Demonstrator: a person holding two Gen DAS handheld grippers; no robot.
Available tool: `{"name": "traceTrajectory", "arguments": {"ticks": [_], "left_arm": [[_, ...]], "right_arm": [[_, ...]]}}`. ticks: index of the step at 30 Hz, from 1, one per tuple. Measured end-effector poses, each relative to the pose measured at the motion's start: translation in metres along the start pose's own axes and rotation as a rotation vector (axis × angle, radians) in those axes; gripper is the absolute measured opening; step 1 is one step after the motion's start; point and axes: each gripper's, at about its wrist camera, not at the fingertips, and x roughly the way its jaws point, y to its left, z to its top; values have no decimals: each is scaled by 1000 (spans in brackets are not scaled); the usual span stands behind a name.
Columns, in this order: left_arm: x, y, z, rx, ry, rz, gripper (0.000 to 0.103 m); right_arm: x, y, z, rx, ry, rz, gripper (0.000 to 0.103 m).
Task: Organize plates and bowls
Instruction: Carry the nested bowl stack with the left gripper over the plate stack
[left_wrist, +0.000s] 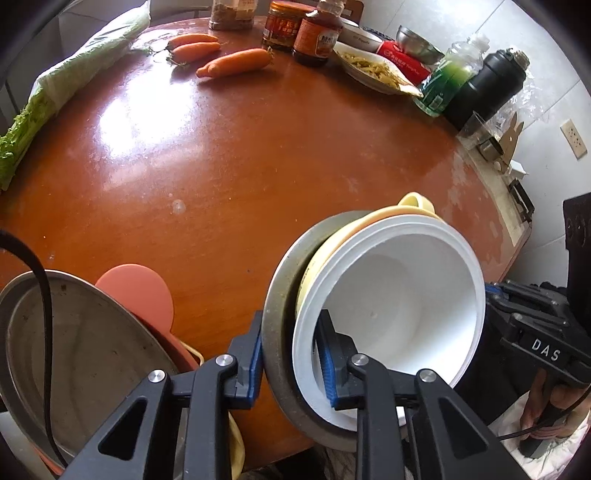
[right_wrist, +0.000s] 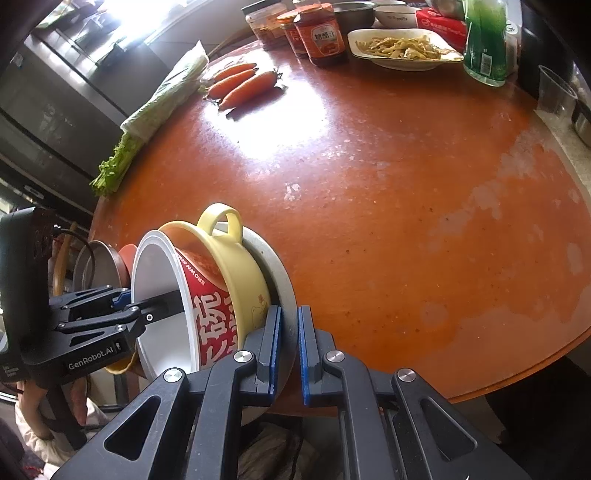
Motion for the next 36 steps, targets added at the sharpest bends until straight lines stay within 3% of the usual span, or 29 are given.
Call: {"name": "traceTrajectory", "arguments": {"ticks": [20,36], "left_arm": [[-29,-1,2,-7,-79,1,25],[-91,26,-16,-72,-213,51,25]], "right_arm": [[-19,7,5,-9,-62,18,10],[-40,61,17,-117,-128,53,10]]}}
